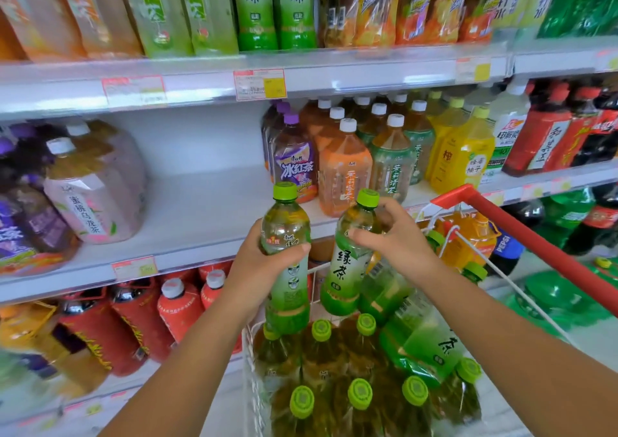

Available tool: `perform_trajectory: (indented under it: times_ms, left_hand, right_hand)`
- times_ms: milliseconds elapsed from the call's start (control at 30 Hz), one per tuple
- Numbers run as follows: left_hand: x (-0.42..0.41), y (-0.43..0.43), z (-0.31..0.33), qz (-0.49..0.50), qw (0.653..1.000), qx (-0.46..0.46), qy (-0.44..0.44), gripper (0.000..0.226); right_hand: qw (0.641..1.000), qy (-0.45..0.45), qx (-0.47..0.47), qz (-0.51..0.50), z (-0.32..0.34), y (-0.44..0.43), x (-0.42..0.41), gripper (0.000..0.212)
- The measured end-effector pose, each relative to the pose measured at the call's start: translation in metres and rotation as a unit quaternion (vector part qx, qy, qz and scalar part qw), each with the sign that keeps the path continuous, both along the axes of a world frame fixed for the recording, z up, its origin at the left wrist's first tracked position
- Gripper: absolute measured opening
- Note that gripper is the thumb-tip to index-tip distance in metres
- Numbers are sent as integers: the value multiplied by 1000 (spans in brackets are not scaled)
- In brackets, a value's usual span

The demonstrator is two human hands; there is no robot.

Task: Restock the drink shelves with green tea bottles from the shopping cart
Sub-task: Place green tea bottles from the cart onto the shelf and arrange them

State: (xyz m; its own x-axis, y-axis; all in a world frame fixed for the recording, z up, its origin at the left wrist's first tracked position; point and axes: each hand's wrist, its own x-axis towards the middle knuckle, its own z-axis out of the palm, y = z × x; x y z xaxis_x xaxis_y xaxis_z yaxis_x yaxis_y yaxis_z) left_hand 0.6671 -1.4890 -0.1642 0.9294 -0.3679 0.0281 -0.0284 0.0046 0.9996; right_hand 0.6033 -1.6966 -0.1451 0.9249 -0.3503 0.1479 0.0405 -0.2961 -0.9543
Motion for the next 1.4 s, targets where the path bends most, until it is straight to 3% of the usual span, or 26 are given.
perform_trajectory:
  times_ms: [200,367,467,600,767,1067,1233,1400]
  left_hand:
    - [9,0,-8,12,1000,-1,11,45]
    - [14,4,-12,13,1000,-4,17,58]
    - [15,6,-10,32,999,-18,26,74]
    - [25,11,-1,26,999,-42,12,77]
    - [39,25,46,13,997,-35,-67,64]
    - [70,51,189,113,954,-76,-268,43]
    - [107,62,221,115,950,-75,-280,48]
    - [127,59,209,113,959,-76,-248,42]
  right_hand:
    - [999,27,43,-12,-38,3,10,42]
    - [996,60,48,40,-52,7,10,71]
    - [998,44,32,4,-65,16,13,90]
    - [996,39,59,-54,-56,20,13,79]
    - [999,-23,49,6,4,26,12,73]
    - [965,-254,-23,64,205,37,38,68]
    - [947,-315,-31,59,276,43,83,59]
    - [947,-306,-66,67,292,45,133,60]
